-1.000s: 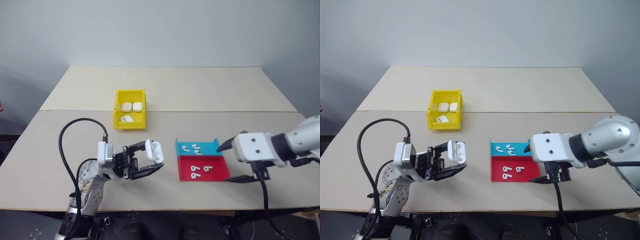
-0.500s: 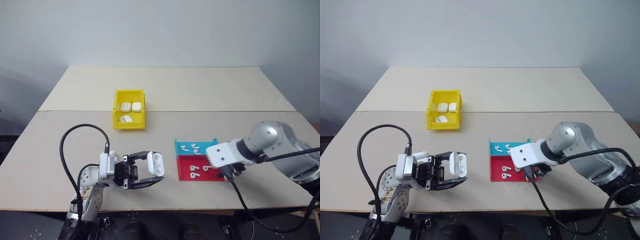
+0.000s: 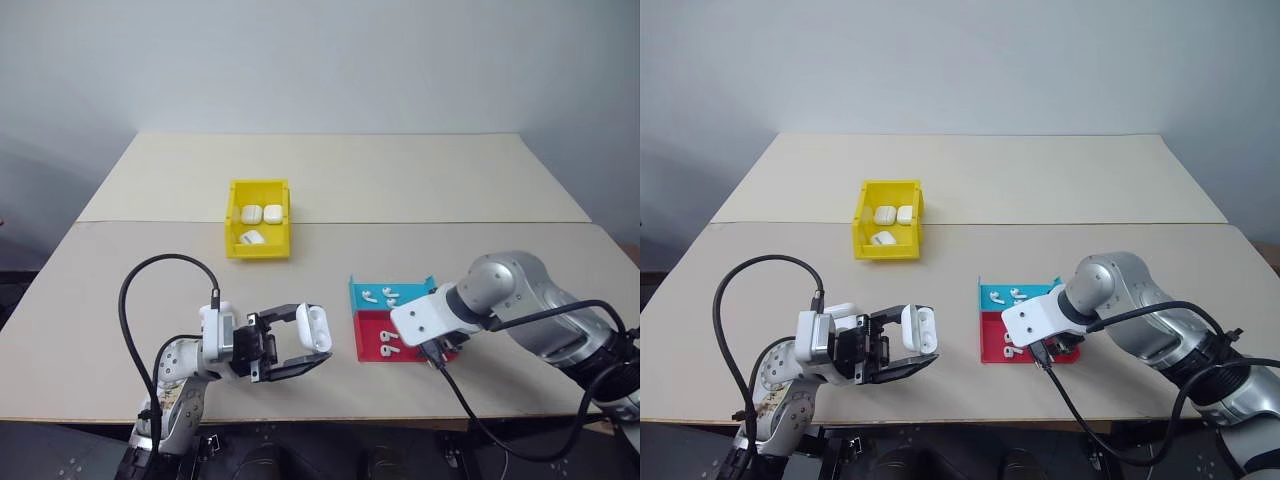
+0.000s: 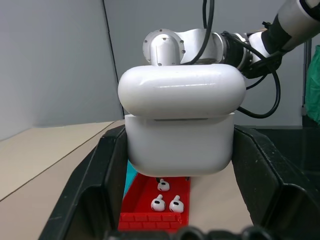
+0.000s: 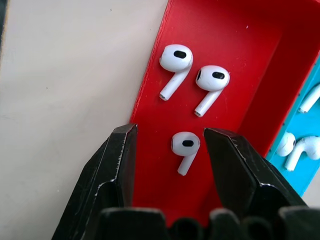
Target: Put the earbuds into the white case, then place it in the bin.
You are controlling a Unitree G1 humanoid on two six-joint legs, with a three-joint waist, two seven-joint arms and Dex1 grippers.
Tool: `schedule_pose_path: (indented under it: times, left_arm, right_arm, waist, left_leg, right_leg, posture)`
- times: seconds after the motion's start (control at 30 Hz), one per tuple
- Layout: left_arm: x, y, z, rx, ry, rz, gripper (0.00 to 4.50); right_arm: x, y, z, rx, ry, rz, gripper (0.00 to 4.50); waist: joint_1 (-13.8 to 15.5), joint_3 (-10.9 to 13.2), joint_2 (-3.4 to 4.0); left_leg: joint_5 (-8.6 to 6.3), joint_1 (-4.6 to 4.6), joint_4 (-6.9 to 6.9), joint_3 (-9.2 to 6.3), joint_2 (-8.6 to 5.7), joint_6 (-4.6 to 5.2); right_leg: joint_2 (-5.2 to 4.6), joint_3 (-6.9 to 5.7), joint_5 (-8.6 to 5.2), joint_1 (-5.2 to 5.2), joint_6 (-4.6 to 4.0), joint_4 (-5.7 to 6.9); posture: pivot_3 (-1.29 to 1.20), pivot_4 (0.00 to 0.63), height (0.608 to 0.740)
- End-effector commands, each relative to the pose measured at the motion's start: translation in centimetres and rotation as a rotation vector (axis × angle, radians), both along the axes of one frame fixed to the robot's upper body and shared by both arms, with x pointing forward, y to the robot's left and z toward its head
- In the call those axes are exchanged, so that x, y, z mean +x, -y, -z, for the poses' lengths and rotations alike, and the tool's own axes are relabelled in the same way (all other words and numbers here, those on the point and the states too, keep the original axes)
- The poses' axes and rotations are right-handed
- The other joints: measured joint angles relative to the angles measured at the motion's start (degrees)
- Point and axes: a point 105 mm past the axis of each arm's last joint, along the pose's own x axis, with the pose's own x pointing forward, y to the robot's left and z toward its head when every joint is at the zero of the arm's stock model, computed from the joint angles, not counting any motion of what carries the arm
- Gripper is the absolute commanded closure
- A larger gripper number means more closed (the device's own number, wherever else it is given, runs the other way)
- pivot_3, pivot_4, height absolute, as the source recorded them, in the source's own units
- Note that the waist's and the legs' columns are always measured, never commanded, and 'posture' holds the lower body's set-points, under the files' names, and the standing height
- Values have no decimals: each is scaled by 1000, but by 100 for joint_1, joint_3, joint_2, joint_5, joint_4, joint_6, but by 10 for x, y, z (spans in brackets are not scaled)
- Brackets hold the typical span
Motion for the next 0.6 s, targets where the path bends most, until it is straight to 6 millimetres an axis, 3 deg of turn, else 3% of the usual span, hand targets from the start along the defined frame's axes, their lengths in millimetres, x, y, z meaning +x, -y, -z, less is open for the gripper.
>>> schedule_pose_path:
  times: [0.03, 0.6]
  left_arm:
    - [-5, 2, -7, 1, 35, 12, 1705]
    - [-6, 1, -2, 42, 7, -22, 1705]
  right_arm:
    - [4, -3, -8, -17, 49, -36, 1937]
    - [13, 3, 1, -58, 70, -64, 1937]
  waist:
    - [0, 0, 0]
    - [0, 0, 1]
  left_leg:
    - [0, 0, 0, 0, 0, 0]
    - [1, 1, -1, 2, 0, -1]
  right_leg:
    - [0, 0, 0, 0, 0, 0]
    - [1, -1, 0, 1, 0, 0]
  posture:
    - [0, 150, 740]
    - [0, 150, 740]
